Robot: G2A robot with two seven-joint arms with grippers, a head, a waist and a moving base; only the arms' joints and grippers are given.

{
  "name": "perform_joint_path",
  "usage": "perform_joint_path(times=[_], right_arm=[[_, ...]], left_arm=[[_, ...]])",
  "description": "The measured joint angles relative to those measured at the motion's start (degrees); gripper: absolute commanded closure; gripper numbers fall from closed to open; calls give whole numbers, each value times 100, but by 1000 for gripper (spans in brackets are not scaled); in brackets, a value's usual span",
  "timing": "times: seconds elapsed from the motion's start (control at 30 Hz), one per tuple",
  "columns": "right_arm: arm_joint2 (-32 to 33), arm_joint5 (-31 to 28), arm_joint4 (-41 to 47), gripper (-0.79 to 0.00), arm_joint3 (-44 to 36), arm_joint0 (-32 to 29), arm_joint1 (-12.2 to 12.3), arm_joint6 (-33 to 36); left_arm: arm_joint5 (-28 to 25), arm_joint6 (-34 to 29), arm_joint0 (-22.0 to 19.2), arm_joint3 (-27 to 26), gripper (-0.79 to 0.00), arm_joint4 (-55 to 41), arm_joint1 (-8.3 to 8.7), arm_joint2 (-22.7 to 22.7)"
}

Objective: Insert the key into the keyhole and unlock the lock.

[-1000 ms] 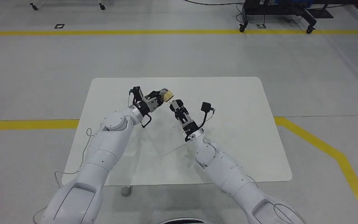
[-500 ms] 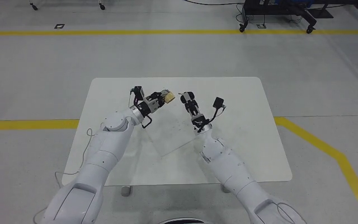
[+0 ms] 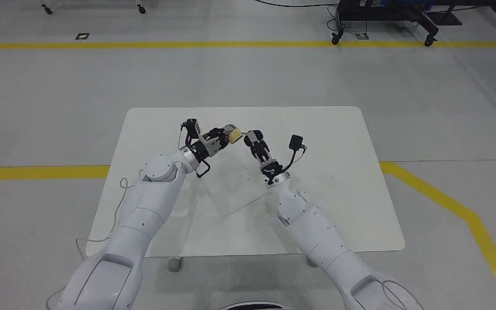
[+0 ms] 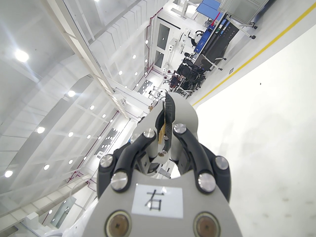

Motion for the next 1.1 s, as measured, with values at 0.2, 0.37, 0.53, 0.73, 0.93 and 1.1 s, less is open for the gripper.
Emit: perform_joint_path(times=[0.2, 0.37, 0.53, 0.73, 0.93, 1.1], right_arm=[[39, -72, 194, 0, -6, -37, -1, 349], [112, 99, 943, 0, -2, -33, 17, 1346], [235, 384, 1623, 0, -33, -14, 48, 2233], [401, 137, 1576, 0, -120, -71, 93, 2194], [658, -807, 470, 0, -394, -331, 192, 1359], [733, -993, -1446, 0, -776, -626, 231, 30]], left_arm=[[9, 40, 1, 6, 0, 8, -8, -10], [2, 76, 6, 10, 0, -4, -15, -26], [-25, 91, 12, 10, 0, -7, -20, -39], [-42, 72, 22, -2, 0, -9, -18, -70], [92, 80, 1, -2, 0, 152, -3, -66], [965, -10, -115, -127, 0, 528, 40, 32]])
